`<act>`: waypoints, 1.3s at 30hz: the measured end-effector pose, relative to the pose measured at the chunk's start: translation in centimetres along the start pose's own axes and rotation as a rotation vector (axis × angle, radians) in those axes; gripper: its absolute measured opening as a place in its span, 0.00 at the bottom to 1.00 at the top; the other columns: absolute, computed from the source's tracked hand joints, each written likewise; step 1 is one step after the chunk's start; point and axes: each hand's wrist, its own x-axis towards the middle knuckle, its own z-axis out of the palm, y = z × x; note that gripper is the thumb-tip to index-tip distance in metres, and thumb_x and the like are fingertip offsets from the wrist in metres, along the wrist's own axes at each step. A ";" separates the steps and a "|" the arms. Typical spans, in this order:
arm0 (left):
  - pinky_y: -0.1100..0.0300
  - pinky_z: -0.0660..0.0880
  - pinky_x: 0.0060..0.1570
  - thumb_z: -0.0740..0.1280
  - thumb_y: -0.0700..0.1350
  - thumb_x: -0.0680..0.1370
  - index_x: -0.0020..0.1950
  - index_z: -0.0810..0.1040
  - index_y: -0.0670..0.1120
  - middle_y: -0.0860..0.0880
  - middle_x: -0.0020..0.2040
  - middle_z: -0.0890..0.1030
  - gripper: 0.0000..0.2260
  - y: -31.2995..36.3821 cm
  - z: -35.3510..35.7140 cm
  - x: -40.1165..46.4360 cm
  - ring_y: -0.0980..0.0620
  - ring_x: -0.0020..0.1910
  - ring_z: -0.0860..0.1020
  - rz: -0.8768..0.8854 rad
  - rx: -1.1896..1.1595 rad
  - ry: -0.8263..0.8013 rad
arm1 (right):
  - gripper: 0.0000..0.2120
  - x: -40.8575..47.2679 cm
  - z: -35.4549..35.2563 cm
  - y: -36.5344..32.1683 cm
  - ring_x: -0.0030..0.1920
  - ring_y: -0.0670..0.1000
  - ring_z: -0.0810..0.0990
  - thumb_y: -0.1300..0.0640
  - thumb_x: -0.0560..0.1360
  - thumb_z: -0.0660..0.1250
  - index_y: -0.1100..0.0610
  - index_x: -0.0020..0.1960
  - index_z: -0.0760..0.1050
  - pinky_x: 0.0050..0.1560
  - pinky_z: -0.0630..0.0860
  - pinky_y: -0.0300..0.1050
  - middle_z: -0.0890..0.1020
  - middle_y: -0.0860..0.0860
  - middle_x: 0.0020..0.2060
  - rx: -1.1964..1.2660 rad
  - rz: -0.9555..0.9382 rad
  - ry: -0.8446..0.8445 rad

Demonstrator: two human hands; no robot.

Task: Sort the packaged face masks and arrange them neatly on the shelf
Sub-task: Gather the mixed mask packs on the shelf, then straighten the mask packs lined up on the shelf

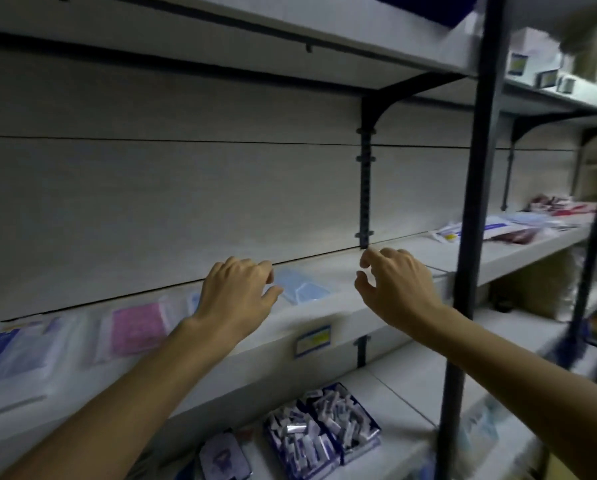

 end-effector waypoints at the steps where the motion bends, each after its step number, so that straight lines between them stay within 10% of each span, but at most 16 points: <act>1: 0.57 0.68 0.50 0.62 0.56 0.79 0.53 0.77 0.50 0.51 0.49 0.81 0.12 1.5 0.4 0.5 0.47 0.51 0.76 0.015 -0.013 -0.005 | 0.12 -0.4 -0.5 1.6 0.49 0.52 0.77 0.50 0.80 0.60 0.55 0.58 0.74 0.48 0.75 0.44 0.80 0.51 0.50 0.000 0.003 -0.013; 16: 0.56 0.70 0.52 0.59 0.51 0.80 0.51 0.77 0.49 0.50 0.47 0.80 0.10 29.3 8.3 7.0 0.49 0.51 0.74 0.156 -0.207 -0.051 | 0.07 -6.7 -7.7 29.7 0.39 0.48 0.77 0.51 0.79 0.62 0.54 0.52 0.73 0.37 0.75 0.41 0.76 0.47 0.40 -0.051 0.150 -0.137; 39: 0.56 0.69 0.52 0.59 0.50 0.78 0.53 0.78 0.49 0.48 0.52 0.81 0.11 53.2 26.9 29.9 0.47 0.54 0.75 0.293 -0.331 -0.085 | 0.07 2.7 0.2 60.0 0.34 0.50 0.78 0.53 0.78 0.61 0.54 0.45 0.75 0.38 0.81 0.52 0.77 0.48 0.33 -0.095 0.285 -0.213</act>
